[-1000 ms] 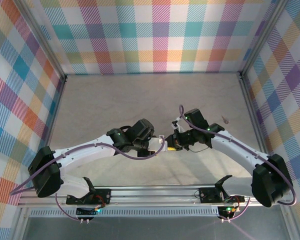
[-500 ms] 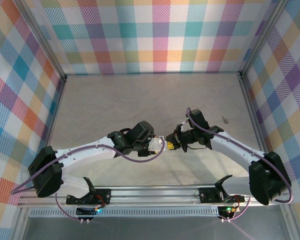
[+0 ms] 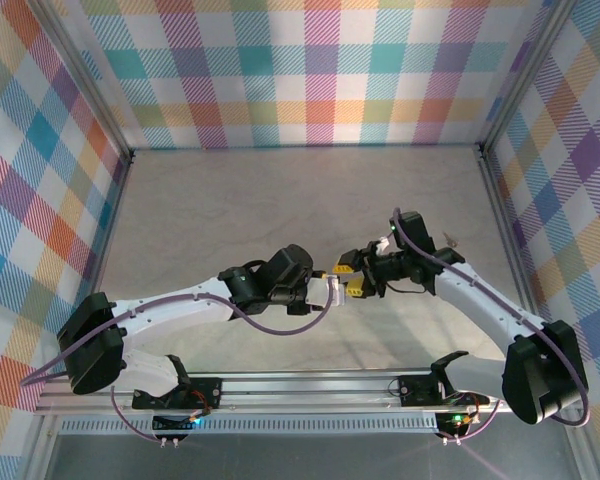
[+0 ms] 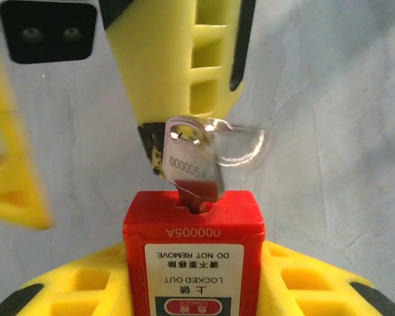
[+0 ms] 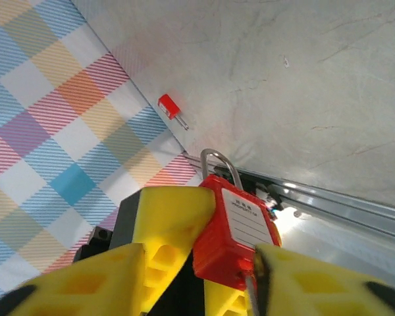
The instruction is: Unlock with the key
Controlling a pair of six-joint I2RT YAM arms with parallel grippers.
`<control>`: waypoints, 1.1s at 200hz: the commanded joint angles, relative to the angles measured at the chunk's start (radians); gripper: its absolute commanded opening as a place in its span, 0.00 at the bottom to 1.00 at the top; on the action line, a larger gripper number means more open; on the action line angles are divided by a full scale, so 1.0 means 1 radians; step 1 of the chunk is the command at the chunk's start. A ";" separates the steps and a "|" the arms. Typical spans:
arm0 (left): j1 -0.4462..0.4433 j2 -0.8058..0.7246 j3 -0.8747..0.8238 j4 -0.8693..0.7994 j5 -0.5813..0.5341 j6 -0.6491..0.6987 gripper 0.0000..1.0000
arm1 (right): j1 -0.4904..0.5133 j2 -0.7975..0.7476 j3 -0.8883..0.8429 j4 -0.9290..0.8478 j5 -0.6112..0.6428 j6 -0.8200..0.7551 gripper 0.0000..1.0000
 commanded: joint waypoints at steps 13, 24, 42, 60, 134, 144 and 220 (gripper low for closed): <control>-0.013 0.016 0.042 -0.016 0.081 -0.007 0.00 | -0.051 -0.062 0.105 -0.202 0.035 -0.185 0.69; -0.007 0.017 0.048 -0.030 0.094 -0.008 0.00 | -0.075 -0.080 0.120 -0.266 0.056 -0.244 0.77; 0.002 0.017 0.053 -0.044 0.109 -0.018 0.00 | -0.131 -0.113 0.110 -0.311 0.069 -0.311 0.83; 0.014 0.010 0.057 -0.056 0.133 -0.023 0.00 | -0.172 -0.131 0.110 -0.345 0.103 -0.422 0.87; 0.095 -0.006 0.152 -0.274 0.310 -0.046 0.00 | -0.164 -0.274 0.015 -0.215 0.084 -0.864 0.85; 0.107 -0.006 0.172 -0.307 0.332 -0.045 0.00 | -0.149 -0.334 -0.026 -0.157 0.084 -0.874 0.84; 0.138 0.026 0.287 -0.463 0.435 -0.021 0.00 | 0.080 -0.647 -0.221 0.026 0.273 -1.198 0.82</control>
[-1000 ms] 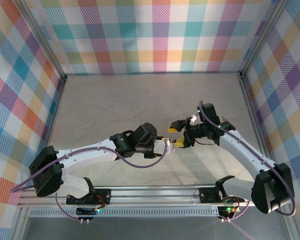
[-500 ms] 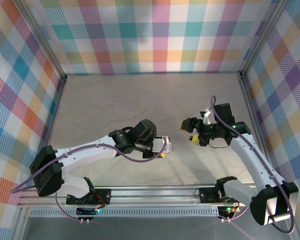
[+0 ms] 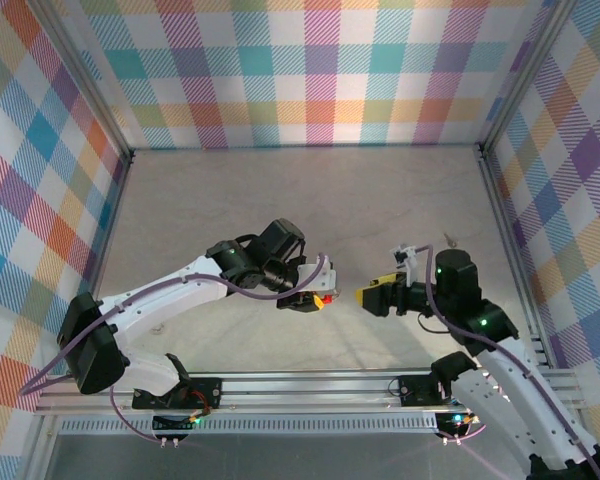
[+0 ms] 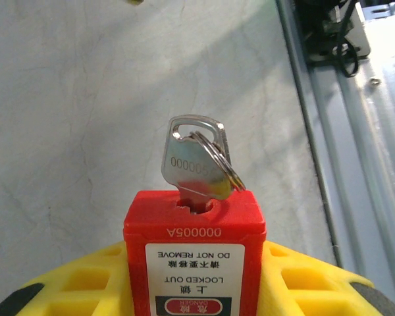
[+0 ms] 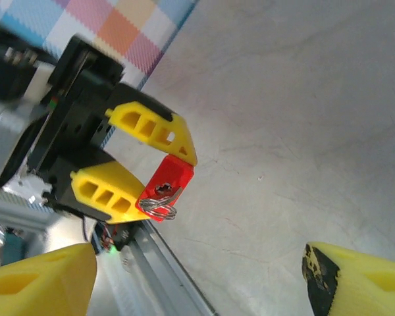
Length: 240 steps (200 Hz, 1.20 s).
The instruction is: Unlock with the key
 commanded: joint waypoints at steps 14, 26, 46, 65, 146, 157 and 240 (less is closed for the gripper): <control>0.009 0.023 0.085 -0.097 0.092 0.017 0.00 | 0.059 0.004 -0.022 0.118 0.049 -0.208 0.81; 0.008 0.028 0.093 -0.103 0.094 0.020 0.00 | 0.089 0.040 -0.012 0.138 0.041 -0.249 0.79; 0.007 0.034 0.103 -0.113 0.094 0.024 0.00 | 0.178 0.101 0.026 0.106 0.115 -0.385 0.76; 0.007 0.040 0.114 -0.133 0.098 0.029 0.00 | 0.232 0.140 0.041 0.104 0.133 -0.495 0.72; 0.008 0.050 0.121 -0.162 0.109 0.044 0.00 | 0.262 0.114 -0.030 0.244 0.132 -0.618 0.56; 0.008 0.057 0.127 -0.166 0.109 0.044 0.00 | 0.262 0.117 -0.026 0.247 0.115 -0.628 0.55; 0.007 0.065 0.137 -0.172 0.109 0.044 0.00 | 0.262 0.149 -0.023 0.230 0.040 -0.610 0.35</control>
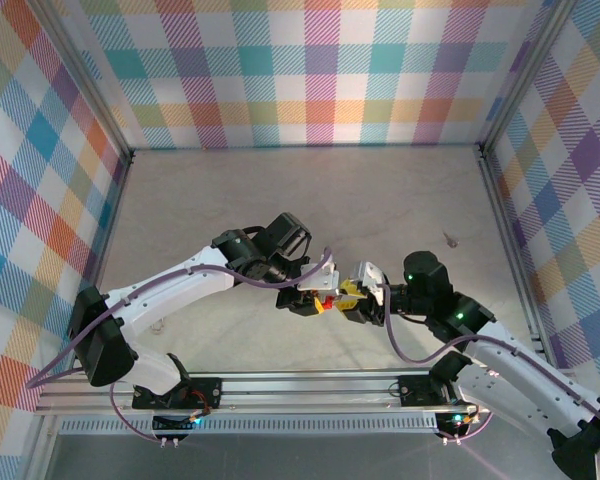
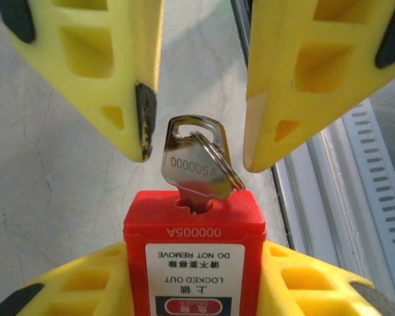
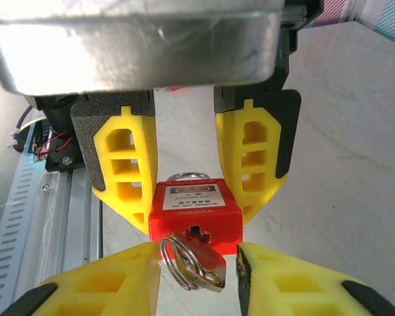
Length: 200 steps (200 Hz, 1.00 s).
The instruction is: Unlock with the key
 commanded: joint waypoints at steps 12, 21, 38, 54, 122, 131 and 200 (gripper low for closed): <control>0.008 0.002 0.027 -0.012 0.040 0.017 0.00 | 0.006 -0.004 -0.010 0.016 -0.038 0.000 0.32; 0.008 0.001 0.027 -0.009 0.037 0.016 0.00 | 0.005 -0.003 -0.010 0.020 -0.032 0.007 0.29; 0.007 -0.002 0.024 -0.002 0.030 0.016 0.00 | 0.006 0.000 -0.009 0.025 -0.041 0.023 0.23; 0.006 -0.006 0.023 0.005 0.026 0.014 0.00 | 0.005 0.008 -0.005 0.024 -0.057 0.036 0.18; 0.003 -0.034 -0.001 0.021 -0.006 0.014 0.00 | 0.006 -0.038 -0.033 0.037 -0.035 0.062 0.47; 0.003 -0.037 -0.003 0.018 -0.004 0.015 0.00 | 0.005 -0.050 -0.043 0.041 -0.045 0.054 0.60; -0.012 -0.035 0.000 0.021 -0.004 0.023 0.00 | 0.006 0.034 -0.026 0.074 -0.050 0.004 0.78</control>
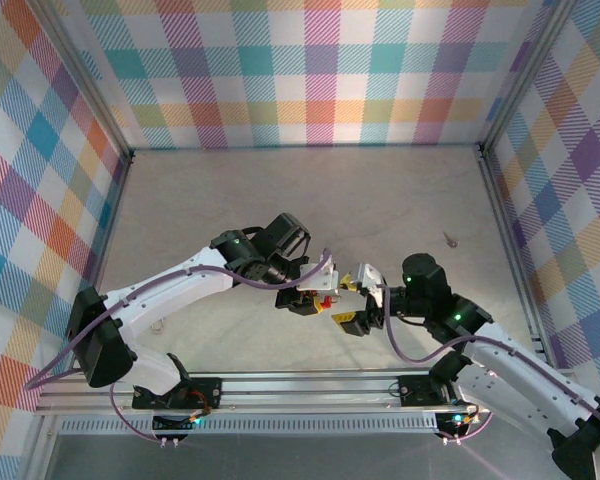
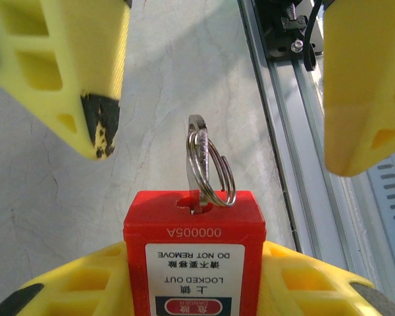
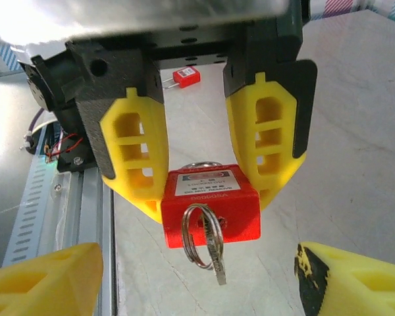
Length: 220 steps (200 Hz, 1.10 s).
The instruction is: Unlock with the key
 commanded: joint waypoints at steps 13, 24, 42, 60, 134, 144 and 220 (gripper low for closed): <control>-0.014 -0.023 0.005 0.017 0.016 0.017 0.00 | 0.005 0.040 0.007 0.067 -0.025 -0.033 0.78; -0.018 -0.022 0.005 0.020 0.018 0.014 0.00 | 0.007 0.049 0.004 0.090 -0.019 -0.026 0.78; -0.024 -0.018 0.003 0.025 0.023 0.008 0.00 | 0.006 0.065 -0.004 0.121 -0.023 -0.015 0.78; -0.030 -0.013 0.005 0.025 0.025 0.007 0.00 | 0.007 0.082 -0.008 0.136 -0.022 -0.004 0.78; -0.037 0.002 0.024 0.028 0.030 -0.003 0.00 | 0.008 0.099 -0.018 0.168 -0.051 0.018 0.66; -0.037 0.002 0.027 0.028 0.030 -0.005 0.00 | 0.008 0.102 -0.018 0.161 -0.056 0.020 0.63; -0.037 0.007 0.034 0.033 0.031 -0.007 0.00 | 0.017 0.095 -0.023 0.140 -0.080 0.031 0.58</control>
